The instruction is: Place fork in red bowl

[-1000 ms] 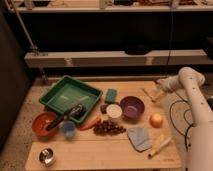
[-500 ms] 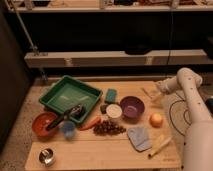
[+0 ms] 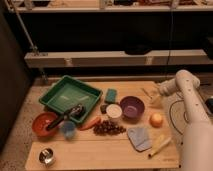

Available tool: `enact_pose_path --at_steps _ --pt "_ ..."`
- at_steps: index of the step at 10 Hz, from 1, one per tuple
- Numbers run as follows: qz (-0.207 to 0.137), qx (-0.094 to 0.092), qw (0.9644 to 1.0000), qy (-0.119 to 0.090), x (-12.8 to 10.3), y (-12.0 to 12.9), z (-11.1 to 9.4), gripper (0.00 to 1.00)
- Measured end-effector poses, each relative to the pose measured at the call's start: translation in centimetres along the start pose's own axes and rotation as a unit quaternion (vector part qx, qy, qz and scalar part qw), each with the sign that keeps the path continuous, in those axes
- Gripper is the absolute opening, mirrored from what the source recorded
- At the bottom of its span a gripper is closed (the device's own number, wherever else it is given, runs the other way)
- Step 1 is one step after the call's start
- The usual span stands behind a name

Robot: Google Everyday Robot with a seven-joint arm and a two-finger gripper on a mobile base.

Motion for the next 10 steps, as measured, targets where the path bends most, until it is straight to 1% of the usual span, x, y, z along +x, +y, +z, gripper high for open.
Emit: enact_pose_path --at_steps 2,5,7,8,10 --pt "0.000 -0.009 0.9999 -0.005 -0.4 0.1 0.7 0.80" --pt "0.003 -0.024 0.9997 -0.007 -0.8 0.3 1.2 0.80" --pt "0.002 -0.033 0.9994 -0.005 -1.4 0.3 1.7 0.80" --pt "0.004 -0.040 0.9992 -0.002 -1.3 0.3 2.1 0.80" --pt "-0.002 -0.040 0.9992 0.005 -1.2 0.4 2.4 0.80"
